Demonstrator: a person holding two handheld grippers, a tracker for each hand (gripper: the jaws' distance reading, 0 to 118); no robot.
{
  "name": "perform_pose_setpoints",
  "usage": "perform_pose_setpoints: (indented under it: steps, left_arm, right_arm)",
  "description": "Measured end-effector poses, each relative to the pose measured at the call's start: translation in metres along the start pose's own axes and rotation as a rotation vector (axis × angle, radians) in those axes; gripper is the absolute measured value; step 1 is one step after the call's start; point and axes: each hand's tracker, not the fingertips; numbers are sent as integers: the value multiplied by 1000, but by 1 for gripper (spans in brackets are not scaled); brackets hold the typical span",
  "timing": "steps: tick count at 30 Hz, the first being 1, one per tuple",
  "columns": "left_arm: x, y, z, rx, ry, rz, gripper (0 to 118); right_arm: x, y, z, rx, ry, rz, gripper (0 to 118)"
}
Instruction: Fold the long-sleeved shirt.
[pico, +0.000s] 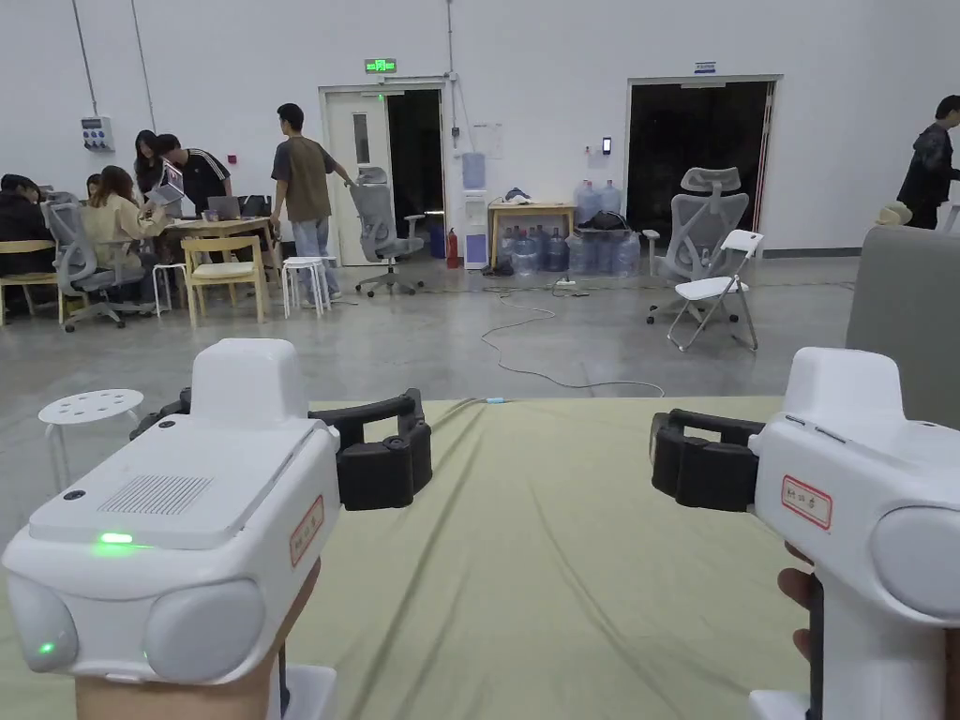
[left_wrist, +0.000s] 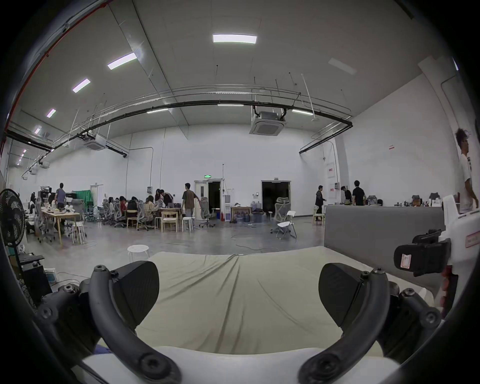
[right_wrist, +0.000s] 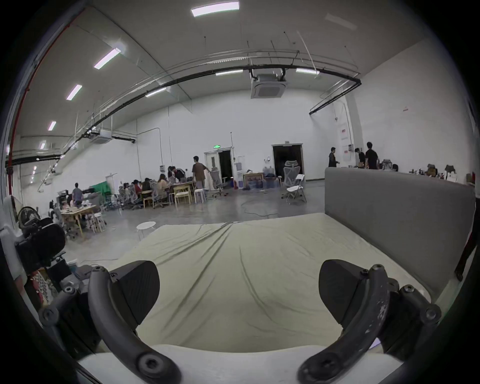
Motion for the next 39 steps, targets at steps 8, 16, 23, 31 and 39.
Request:
perform_pose_setpoints:
  steps: [8,16,23,31,39]
  left_arm:
    - [-1,-1,2,-3,2,5,118]
    - [2,0,3,2,-6,-9,118]
    - [1,-1,4,0,-7,-10,118]
    - [-2,-1,5,-2,-5,-11,118]
    - [-2,-2,6,-1,-5,-15,118]
  right_arm:
    - [3,-2,-3,-16,-42,8,118]
    - [2,-2,-2,-10,-44,19,118]
    - [-4,-2,-3,6,-62,37,118]
    - [-5,-3,-4,7,-59,30,118]
    - [-4,-2,-4,11,-67,17,118]
